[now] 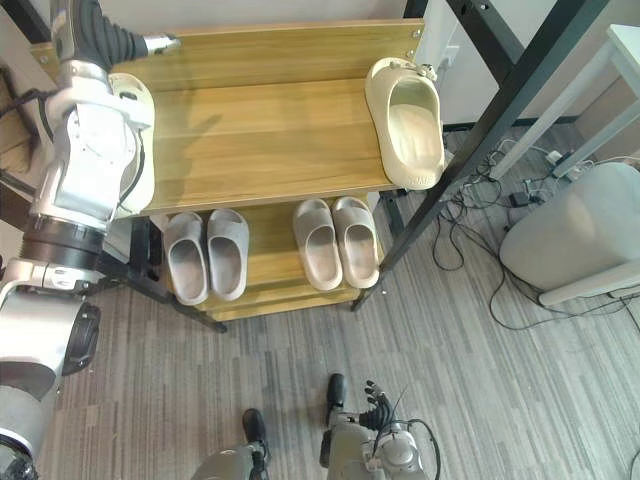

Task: Organize the slippers on the shoe rack

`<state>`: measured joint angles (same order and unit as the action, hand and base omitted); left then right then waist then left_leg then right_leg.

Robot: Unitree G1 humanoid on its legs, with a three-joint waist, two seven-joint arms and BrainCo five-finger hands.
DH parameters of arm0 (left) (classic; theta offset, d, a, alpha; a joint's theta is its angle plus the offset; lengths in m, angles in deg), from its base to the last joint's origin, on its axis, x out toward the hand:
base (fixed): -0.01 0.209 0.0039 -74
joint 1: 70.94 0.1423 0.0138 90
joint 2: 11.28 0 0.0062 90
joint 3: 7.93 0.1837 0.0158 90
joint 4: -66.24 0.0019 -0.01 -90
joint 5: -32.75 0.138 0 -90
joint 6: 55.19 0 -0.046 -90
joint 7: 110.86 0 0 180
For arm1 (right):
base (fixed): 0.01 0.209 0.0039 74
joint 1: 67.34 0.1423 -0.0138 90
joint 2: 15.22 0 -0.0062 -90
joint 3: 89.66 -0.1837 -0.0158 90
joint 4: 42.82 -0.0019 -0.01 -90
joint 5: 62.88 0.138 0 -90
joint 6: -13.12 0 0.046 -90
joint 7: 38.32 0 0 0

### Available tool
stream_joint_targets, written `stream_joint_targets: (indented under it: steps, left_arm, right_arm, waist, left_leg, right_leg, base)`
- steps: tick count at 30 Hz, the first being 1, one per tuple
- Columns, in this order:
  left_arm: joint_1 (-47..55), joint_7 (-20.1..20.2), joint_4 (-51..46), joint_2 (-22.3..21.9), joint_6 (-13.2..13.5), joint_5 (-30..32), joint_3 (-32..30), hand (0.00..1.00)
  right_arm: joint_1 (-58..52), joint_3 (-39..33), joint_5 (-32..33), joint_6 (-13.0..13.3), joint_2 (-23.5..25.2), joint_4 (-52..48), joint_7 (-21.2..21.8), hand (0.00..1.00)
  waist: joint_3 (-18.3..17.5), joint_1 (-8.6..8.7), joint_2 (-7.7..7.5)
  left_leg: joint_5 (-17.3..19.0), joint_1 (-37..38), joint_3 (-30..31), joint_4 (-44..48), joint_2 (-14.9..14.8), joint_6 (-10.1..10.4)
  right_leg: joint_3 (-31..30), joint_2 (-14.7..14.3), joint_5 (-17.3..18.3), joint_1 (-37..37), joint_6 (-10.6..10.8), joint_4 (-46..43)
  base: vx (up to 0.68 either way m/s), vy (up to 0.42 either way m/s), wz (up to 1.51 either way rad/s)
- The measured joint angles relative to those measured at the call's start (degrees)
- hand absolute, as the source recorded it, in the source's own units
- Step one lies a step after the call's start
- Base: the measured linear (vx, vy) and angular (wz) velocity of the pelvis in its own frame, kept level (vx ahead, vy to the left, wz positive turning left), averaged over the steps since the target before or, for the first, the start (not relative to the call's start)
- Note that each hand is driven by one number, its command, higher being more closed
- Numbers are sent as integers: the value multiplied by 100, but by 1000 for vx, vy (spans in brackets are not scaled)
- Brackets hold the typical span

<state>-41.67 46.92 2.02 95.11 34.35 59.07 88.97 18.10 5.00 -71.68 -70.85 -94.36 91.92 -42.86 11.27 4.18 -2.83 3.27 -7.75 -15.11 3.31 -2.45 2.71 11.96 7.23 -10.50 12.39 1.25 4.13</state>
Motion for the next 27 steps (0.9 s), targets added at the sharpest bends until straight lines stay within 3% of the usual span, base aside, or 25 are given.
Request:
stream_joint_targets:
  steps: [4, 27]
  left_arm:
    - [107, 9, -61, 36, -5, 101, -45, 0]
    - [1161, 701, -552, 617, -99, 973, -147, 0]
  right_arm:
    - [38, 1, -4, 1, -22, 108, 7, 0]
    - [191, 55, -14, -8, -182, 239, 123, 0]
  waist:
    - [6, -76, 11]
    - [77, -129, 318]
  left_leg:
    - [-2, 38, 37, -5, 6, -1]
    - [-3, 178, 311, -16, 9, -1]
  right_leg:
    - [38, 5, 11, -57, 13, 5]
    - [309, 0, 197, -299, 21, -80]
  base:
    - [-13, 29, 7]
    - [-10, 17, 5]
